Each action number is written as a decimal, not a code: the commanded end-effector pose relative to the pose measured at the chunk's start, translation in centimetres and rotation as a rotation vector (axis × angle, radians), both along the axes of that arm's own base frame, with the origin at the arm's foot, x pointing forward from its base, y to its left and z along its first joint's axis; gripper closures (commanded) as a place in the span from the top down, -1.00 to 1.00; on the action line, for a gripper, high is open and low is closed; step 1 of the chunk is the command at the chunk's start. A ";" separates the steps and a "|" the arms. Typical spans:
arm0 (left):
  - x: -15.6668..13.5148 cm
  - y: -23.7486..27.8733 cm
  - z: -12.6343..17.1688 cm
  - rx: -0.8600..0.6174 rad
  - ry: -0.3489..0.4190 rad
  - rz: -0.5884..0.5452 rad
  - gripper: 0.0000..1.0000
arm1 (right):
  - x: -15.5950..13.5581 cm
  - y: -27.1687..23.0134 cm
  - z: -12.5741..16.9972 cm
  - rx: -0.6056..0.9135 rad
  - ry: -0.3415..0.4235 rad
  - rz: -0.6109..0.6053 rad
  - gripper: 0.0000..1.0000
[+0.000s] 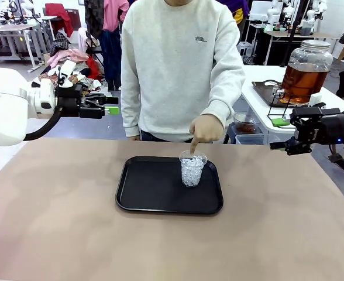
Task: Pour the drink into the iced cup.
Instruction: Pick up the iced cup indicated by the human and present it to them.
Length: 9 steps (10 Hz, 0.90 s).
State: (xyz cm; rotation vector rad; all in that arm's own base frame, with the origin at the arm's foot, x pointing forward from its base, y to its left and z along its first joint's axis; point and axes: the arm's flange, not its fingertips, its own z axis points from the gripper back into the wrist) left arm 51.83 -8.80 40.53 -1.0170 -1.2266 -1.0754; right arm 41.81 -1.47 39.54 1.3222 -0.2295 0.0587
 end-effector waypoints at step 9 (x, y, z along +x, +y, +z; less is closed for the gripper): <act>0.1 -0.1 0.1 -0.008 -0.002 0.012 1.00 | 0.1 0.4 0.1 -0.082 -0.206 0.086 1.00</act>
